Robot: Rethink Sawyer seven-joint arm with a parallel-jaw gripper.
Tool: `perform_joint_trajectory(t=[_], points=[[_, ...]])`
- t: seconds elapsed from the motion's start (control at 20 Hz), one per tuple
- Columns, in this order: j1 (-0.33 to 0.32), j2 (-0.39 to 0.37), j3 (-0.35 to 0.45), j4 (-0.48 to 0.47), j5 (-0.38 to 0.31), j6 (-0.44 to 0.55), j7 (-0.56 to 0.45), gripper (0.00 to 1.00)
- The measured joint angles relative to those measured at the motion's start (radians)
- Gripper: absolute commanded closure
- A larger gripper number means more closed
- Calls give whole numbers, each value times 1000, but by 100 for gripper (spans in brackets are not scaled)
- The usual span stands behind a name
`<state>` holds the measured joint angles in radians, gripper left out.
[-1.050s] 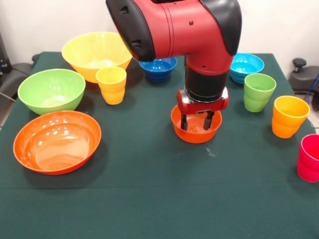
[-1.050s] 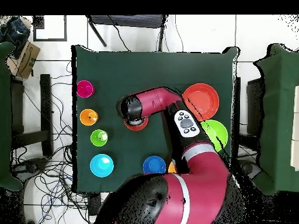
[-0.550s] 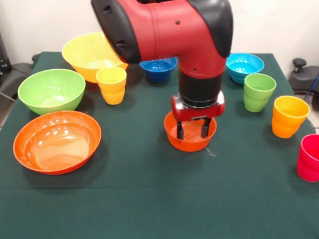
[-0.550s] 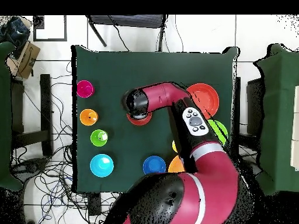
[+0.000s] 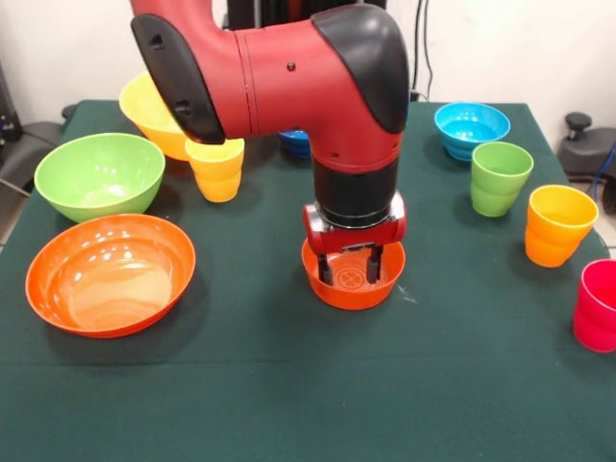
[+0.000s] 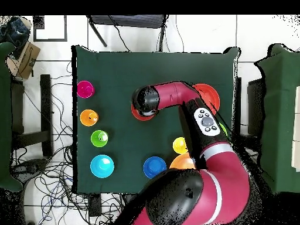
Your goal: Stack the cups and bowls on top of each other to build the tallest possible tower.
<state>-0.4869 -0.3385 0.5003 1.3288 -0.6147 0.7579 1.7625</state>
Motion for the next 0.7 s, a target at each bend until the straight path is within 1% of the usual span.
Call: perform_joint_trajectory(t=[0.15,0.35,0.45,0.5,0.7], points=[[0,6,0,-3,0,1,-8,0],[1,-6,0,22,0,1,-8,0],[1,-25,0,54,0,1,-8,0],[0,-50,0,93,0,1,-8,0],[-8,-95,0,161,0,1,-8,0]])
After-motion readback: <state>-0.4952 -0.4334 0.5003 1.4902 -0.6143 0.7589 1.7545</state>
